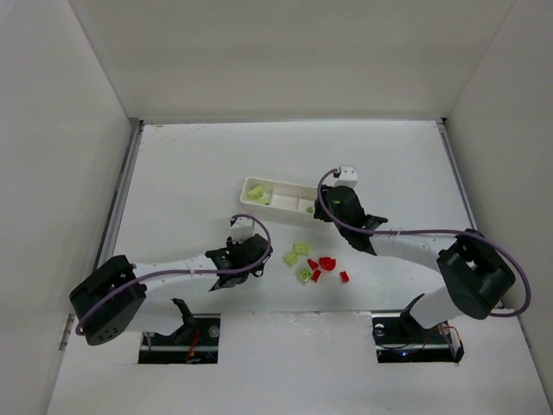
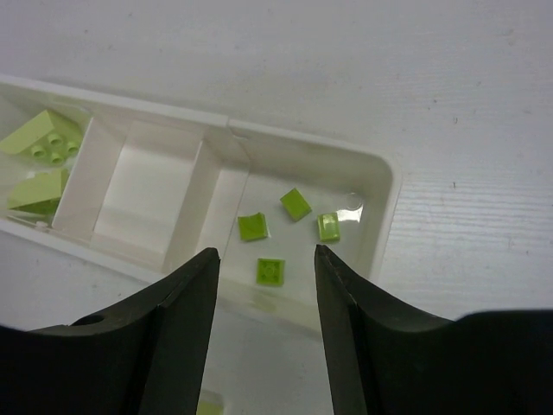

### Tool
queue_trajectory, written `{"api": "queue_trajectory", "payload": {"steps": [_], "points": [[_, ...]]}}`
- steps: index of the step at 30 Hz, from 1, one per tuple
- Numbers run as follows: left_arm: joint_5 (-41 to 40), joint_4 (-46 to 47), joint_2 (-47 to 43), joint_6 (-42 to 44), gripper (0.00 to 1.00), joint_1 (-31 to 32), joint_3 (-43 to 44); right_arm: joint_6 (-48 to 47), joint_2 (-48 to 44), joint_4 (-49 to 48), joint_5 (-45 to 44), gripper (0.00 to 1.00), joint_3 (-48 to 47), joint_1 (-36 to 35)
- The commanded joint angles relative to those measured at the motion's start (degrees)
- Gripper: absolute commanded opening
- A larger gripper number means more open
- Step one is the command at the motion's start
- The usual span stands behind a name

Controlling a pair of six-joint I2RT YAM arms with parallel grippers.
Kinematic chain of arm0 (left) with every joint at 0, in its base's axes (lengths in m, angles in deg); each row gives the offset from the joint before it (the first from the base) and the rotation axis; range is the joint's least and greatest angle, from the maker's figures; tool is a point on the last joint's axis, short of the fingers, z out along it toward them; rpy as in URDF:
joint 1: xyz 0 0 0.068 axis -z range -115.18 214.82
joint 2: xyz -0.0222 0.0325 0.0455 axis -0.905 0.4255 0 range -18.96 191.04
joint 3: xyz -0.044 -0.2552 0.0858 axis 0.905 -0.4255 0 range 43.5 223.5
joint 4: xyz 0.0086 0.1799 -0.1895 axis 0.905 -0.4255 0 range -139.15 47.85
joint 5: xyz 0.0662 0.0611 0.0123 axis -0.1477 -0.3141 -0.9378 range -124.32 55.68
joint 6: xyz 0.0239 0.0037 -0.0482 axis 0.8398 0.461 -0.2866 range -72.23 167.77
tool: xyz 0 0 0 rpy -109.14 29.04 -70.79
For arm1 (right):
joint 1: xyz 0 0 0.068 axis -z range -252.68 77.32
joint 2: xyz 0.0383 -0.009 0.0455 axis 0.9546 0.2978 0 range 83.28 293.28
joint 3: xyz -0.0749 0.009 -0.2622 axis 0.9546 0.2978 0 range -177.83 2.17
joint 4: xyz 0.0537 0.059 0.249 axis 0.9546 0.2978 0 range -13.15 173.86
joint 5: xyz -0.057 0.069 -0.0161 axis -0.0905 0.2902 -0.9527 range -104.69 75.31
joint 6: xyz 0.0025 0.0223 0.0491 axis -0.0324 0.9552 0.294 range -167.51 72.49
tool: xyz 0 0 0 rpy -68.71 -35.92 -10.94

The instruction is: Sort the legos into containers by color

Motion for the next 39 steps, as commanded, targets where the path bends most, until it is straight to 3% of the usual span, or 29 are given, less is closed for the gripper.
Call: {"api": "queue_trajectory", "payload": {"steps": [1, 6, 13, 18, 25, 34, 39], "points": [[-2.73, 1.39, 1.22, 0.11, 0.35, 0.22, 1.69, 0.36, -1.98, -3.46, -0.30, 0.54, 0.58, -1.42], [-4.49, 2.97, 2.71, 1.25, 0.34, -0.04, 1.87, 0.71, -2.68, -4.08, -0.13, 0.54, 1.28, -2.75], [-3.70, 2.71, 1.49, 1.69, 0.17, -0.14, 1.96, 0.80, -3.56, -4.43, -0.30, 0.54, 1.98, -3.45], [-3.53, -0.27, -1.85, 1.78, 0.13, 1.18, 4.06, 0.98, -5.75, -4.95, -0.91, 0.54, 3.12, -3.45], [-3.18, 0.16, -2.21, 5.90, 0.13, 2.77, 12.75, 2.82, -12.34, -7.24, -5.21, 0.54, 7.34, -1.43], [-2.39, 5.69, 6.13, 13.12, 0.13, 2.59, 25.24, 8.97, -22.10, -9.18, -11.90, 0.57, 15.07, 6.65], [0.77, 8.24, 11.85, 14.26, 0.13, 1.01, 30.86, 11.79, -21.76, -8.04, -11.64, 0.56, 15.52, 9.38]]}}
